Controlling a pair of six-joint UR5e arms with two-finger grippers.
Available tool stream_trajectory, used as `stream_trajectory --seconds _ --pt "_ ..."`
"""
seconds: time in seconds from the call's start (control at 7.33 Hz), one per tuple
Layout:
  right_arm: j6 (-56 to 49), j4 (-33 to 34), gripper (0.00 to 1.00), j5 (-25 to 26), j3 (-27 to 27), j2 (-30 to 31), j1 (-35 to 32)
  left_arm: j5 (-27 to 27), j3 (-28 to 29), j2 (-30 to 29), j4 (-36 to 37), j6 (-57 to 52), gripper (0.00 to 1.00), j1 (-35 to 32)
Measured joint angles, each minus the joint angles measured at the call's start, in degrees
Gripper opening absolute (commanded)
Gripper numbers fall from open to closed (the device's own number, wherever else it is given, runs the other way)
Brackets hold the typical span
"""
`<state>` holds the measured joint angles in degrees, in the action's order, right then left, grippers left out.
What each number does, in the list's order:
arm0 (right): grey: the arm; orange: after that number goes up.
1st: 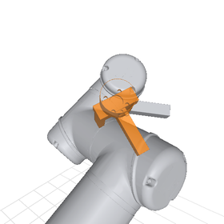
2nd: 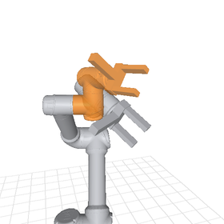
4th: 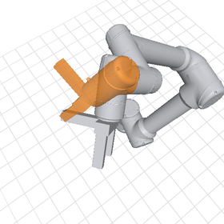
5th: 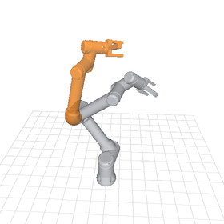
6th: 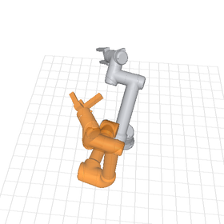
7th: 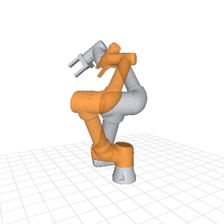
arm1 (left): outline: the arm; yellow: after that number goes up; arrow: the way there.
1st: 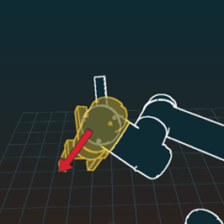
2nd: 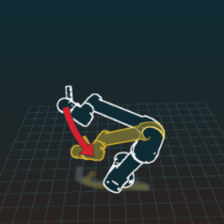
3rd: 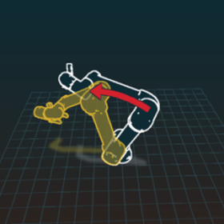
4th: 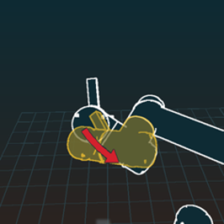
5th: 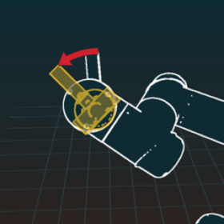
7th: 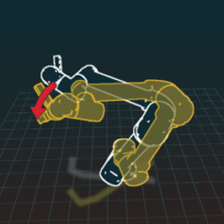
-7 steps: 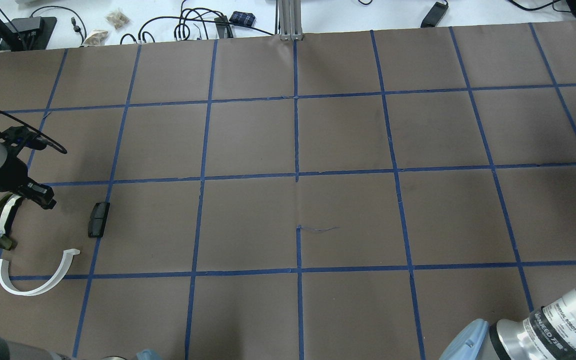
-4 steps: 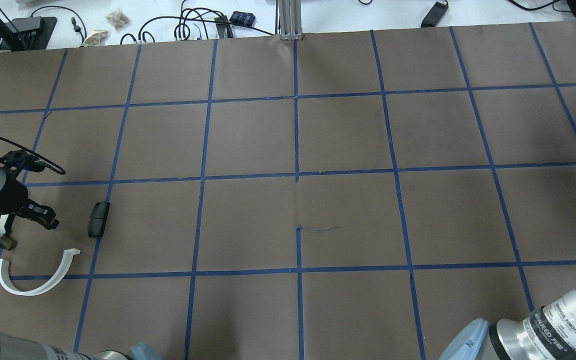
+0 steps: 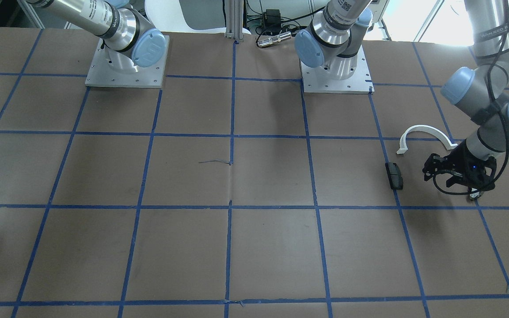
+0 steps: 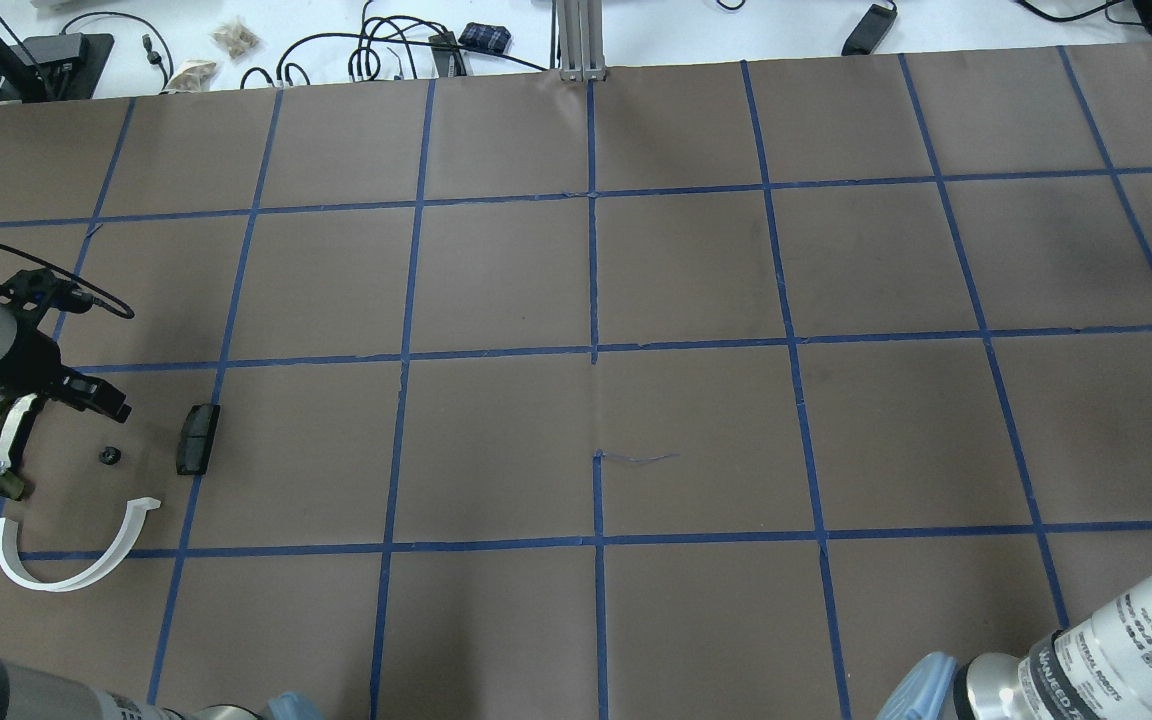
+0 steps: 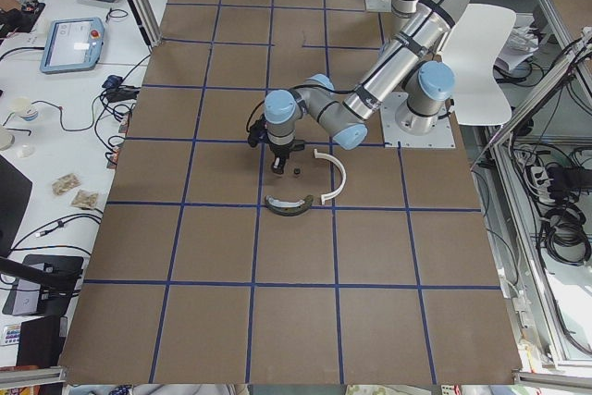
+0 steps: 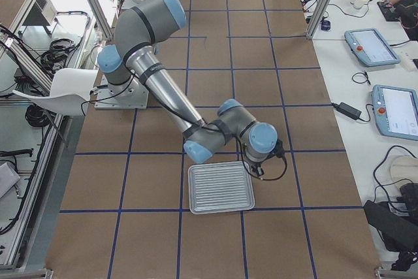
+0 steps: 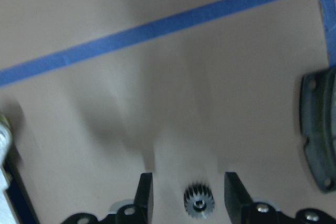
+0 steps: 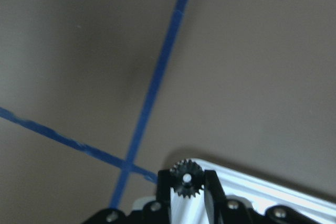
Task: Place bearing gear from tray to pile
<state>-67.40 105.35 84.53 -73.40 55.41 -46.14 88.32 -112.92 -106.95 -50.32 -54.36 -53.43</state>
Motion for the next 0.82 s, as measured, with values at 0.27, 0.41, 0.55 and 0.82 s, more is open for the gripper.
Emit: stream_trajectory --seconds 0.27,0.41,0.55,0.82 --pt "12.2 -5.9 0.01 -0.2 -0.3 4.7 -10.7 -2.9 3.6 0.5 -4.5 5.9 0.73 -6.8" --pt "21.1 -7.7 0.01 -0.5 -0.6 6.5 -16.4 -5.7 4.2 0.2 -5.3 9.5 0.75 -9.4" --pt "31.3 -8.3 0.01 -0.7 -1.0 7.4 -23.0 -9.2 4.5 -0.1 -5.4 14.9 0.75 -12.2" --pt "53.3 -6.6 0.01 -0.9 -2.0 7.2 -37.7 -12.4 4.7 -0.1 -4.4 26.9 0.77 -19.9"
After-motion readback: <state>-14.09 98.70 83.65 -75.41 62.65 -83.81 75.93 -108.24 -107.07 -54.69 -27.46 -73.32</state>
